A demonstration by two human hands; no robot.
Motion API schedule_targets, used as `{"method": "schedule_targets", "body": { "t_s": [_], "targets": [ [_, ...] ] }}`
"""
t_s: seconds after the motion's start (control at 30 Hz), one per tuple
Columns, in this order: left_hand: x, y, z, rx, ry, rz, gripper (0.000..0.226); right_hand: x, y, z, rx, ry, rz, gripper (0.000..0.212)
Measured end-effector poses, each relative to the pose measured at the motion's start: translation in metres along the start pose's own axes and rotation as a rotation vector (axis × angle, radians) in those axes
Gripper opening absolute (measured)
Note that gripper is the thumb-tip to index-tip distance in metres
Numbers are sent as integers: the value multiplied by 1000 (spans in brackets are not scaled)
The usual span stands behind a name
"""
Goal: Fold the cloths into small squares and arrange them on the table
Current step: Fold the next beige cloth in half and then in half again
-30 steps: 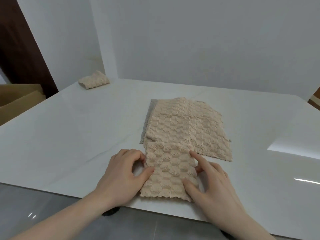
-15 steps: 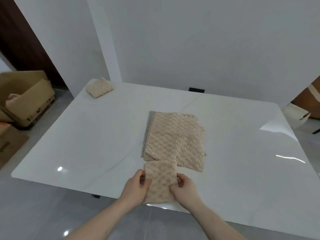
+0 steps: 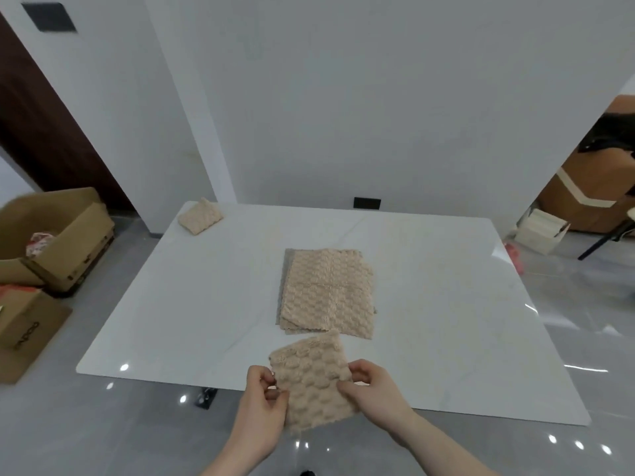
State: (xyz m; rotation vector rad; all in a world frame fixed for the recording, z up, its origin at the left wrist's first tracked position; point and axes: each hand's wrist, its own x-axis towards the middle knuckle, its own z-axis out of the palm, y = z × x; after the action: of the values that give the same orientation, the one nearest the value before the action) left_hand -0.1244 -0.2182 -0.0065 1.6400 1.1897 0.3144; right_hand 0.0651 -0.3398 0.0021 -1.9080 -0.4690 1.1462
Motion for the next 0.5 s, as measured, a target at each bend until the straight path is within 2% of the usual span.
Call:
{"method": "schedule_targets", "body": {
  "t_s": [0.17,0.33,0.5],
  "targets": [
    [22,28,7,9,11,100,22,-1,-7,-16,66,83,-3,16],
    [37,64,38,-32,-110,138,23,-3,-8,-60,122,153,-15,16],
    [42,106,88,-82,-163,163,29,3,-7,-118,169,220,-45,17]
  ]
}}
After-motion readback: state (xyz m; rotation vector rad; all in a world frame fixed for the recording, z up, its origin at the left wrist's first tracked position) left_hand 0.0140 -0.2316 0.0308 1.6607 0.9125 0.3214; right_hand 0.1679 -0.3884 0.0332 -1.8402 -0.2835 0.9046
